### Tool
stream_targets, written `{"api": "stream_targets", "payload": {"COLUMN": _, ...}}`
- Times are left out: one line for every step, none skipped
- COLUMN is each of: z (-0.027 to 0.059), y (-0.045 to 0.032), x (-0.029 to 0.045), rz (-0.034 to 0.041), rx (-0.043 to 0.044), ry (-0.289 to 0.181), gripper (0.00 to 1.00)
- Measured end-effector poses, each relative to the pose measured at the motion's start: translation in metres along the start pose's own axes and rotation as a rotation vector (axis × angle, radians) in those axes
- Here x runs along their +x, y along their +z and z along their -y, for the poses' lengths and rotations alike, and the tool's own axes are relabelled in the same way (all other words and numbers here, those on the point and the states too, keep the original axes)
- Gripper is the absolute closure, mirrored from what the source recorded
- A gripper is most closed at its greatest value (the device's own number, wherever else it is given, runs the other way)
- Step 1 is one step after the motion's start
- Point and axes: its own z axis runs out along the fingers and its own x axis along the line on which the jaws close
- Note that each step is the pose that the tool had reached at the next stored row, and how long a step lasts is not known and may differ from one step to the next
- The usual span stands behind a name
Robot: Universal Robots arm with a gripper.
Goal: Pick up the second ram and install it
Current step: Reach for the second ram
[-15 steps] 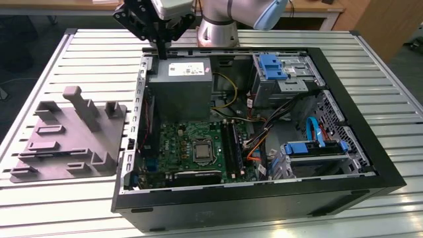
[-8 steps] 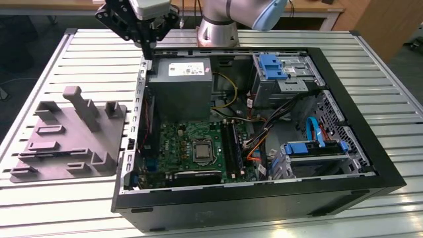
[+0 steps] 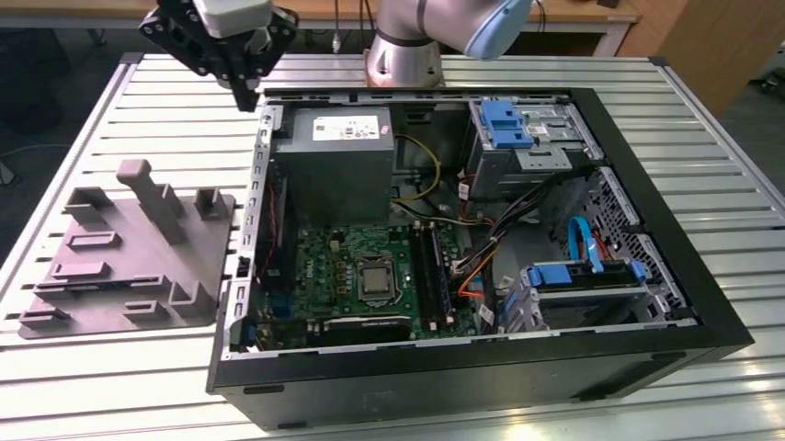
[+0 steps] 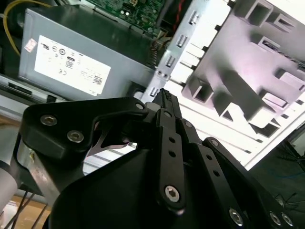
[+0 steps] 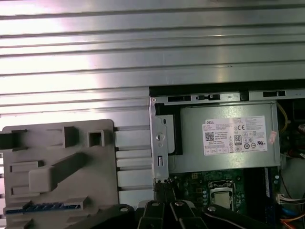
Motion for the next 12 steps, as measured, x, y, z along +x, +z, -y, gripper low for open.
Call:
{"api": "stream_targets", "payload": {"z": 0.0002, "y": 0.0000, "x": 0.0037, "rz": 0.0001, "rx": 0.0000, "ry": 0.000, "gripper": 0.90}}
{"api": "stream_targets", "payload": {"z": 0.0005, "y": -0.0001, "x": 0.0075, "rz": 0.0001, "rx": -0.0001, "ry": 0.000, "gripper": 0.90}}
{"api": "stream_targets", "payload": {"z": 0.0007, "y": -0.0002, "x": 0.0114, "rz": 0.0001, "rx": 0.0000, "ry": 0.000, "gripper": 0.90}}
{"api": "stream_targets", "payload": {"z": 0.0010, "y": -0.0003, "x": 0.0150, "rz": 0.0001, "rx": 0.0001, "ry": 0.000, "gripper": 0.90}}
{"api": "stream_targets", "payload": {"z": 0.0012, "y": -0.0003, "x": 0.0187, "rz": 0.0001, "rx": 0.0000, "ry": 0.000, "gripper": 0.90}}
{"api": "stream_targets", "payload": {"z": 0.0015, "y": -0.0004, "x": 0.0225, "rz": 0.0002, "rx": 0.0000, "ry": 0.000, "gripper": 0.90}}
{"api": "stream_targets", "payload": {"z": 0.0017, "y": -0.0004, "x": 0.0263, "rz": 0.0002, "rx": 0.0000, "ry": 0.000, "gripper": 0.90}}
{"api": "stream_targets", "payload": {"z": 0.0020, "y": -0.0005, "x": 0.0301, "rz": 0.0003, "rx": 0.0000, "ry": 0.000, "gripper": 0.90}}
{"api": "stream_targets", "payload": {"z": 0.0023, "y": -0.0005, "x": 0.0341, "rz": 0.0003, "rx": -0.0001, "ry": 0.000, "gripper": 0.90}}
{"api": "stream_targets", "payload": {"z": 0.0026, "y": -0.0006, "x": 0.0377, "rz": 0.0002, "rx": 0.0000, "ry": 0.000, "gripper": 0.90}}
{"api": "stream_targets", "payload": {"z": 0.0028, "y": -0.0007, "x": 0.0413, "rz": 0.0002, "rx": 0.0000, "ry": 0.000, "gripper": 0.90}}
{"api": "stream_targets", "payload": {"z": 0.0030, "y": -0.0007, "x": 0.0448, "rz": 0.0003, "rx": 0.0000, "ry": 0.000, "gripper": 0.90}}
